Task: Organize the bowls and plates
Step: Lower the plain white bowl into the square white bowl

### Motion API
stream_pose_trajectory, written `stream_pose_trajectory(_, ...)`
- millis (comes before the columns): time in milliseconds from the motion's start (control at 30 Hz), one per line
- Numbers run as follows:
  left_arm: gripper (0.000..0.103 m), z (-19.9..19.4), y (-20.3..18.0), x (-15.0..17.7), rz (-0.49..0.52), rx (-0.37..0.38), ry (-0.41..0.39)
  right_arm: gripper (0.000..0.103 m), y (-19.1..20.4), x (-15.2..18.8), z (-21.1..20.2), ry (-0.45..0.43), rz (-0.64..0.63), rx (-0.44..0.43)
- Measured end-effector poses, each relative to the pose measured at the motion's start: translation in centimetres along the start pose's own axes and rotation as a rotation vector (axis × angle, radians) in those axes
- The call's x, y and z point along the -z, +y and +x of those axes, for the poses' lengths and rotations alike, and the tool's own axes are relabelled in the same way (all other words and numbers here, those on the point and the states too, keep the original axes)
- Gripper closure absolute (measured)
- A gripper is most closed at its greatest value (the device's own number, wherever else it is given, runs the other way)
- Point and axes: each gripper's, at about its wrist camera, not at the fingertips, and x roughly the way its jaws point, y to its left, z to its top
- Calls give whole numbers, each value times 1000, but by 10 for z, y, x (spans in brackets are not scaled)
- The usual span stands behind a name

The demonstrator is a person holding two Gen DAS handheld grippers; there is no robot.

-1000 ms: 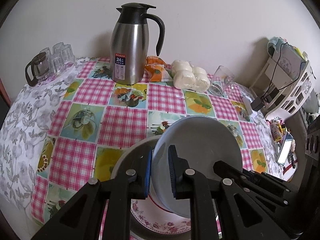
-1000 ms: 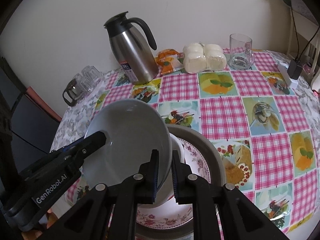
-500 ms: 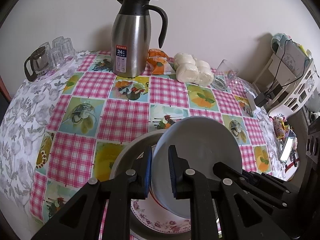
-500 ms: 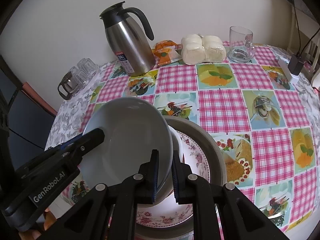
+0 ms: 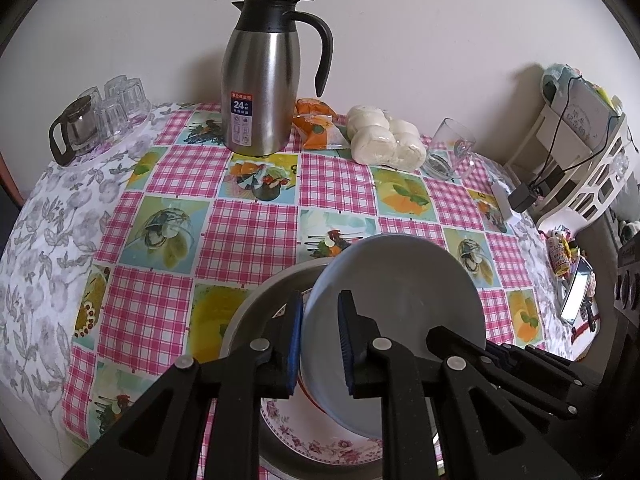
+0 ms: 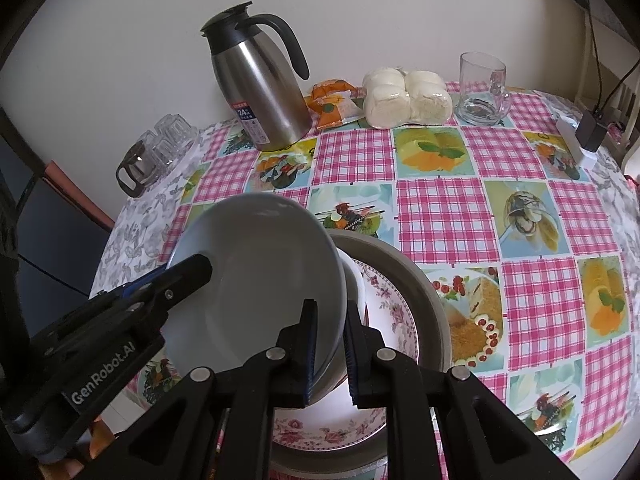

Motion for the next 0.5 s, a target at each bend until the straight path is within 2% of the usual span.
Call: stream_pose_trajectory(500, 85, 5, 3, -1, -31, 24, 19, 86, -3, 0, 1, 15, 19, -32)
